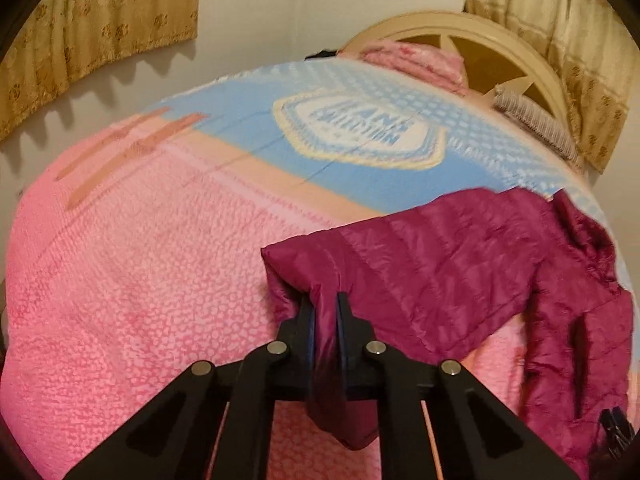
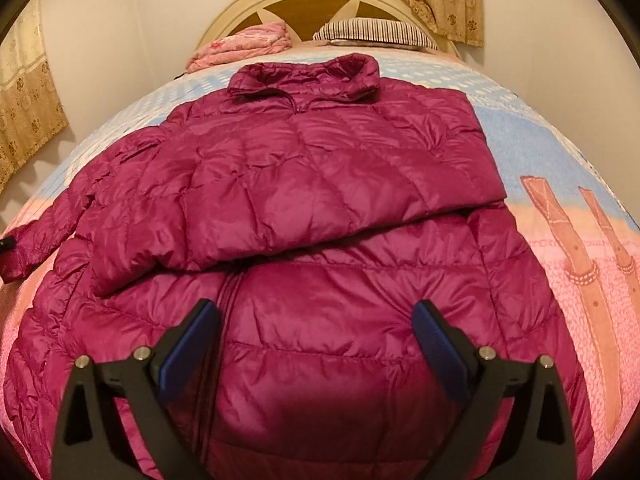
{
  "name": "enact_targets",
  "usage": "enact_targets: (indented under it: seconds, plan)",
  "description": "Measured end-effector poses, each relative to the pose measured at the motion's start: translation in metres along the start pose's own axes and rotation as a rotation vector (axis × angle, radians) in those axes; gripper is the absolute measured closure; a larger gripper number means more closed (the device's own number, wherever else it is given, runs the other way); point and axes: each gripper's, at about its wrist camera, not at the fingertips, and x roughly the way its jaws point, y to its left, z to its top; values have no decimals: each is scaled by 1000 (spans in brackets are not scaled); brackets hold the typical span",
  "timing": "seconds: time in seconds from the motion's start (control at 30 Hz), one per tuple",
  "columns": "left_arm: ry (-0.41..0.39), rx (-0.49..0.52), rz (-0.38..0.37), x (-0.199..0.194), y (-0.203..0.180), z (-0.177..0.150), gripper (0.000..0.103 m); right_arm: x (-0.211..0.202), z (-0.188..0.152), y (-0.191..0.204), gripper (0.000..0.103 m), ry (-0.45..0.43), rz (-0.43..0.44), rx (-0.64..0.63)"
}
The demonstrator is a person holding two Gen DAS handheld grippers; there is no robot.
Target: Fold large clothes
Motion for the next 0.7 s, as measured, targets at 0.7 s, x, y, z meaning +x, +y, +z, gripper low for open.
enact_targets:
  seconds: [0.7]
  plan:
    - [-169,401,-273,-96,-240,-13,97,-46,-4,-61,3,-51,-124,28]
